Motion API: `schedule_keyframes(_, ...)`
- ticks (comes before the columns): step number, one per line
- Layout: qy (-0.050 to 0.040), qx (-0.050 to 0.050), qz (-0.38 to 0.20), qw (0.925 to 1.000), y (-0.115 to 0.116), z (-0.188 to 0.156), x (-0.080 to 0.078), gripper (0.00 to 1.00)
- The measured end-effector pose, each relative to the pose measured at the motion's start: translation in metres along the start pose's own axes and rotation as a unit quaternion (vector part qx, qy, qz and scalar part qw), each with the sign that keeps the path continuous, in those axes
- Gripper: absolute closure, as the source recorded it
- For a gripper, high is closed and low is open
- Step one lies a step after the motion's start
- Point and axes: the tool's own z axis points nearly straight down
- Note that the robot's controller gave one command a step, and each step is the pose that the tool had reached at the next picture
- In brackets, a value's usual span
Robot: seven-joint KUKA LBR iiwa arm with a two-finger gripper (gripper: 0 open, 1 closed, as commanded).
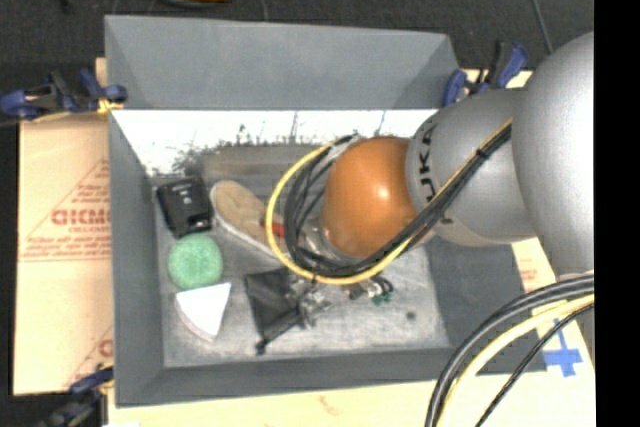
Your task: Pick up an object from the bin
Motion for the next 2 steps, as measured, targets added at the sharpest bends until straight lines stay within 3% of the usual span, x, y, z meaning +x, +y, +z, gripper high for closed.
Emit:
schedule_keyframes(1, 0.0000, 0.000, 0.000, 1.0000, 0.000, 0.000, 0.000, 1.00)
schedule_keyframes(2, -0.0020, 0.002, 0.014, 0.9999, -0.007, -0.177, -0.005, 1.00)
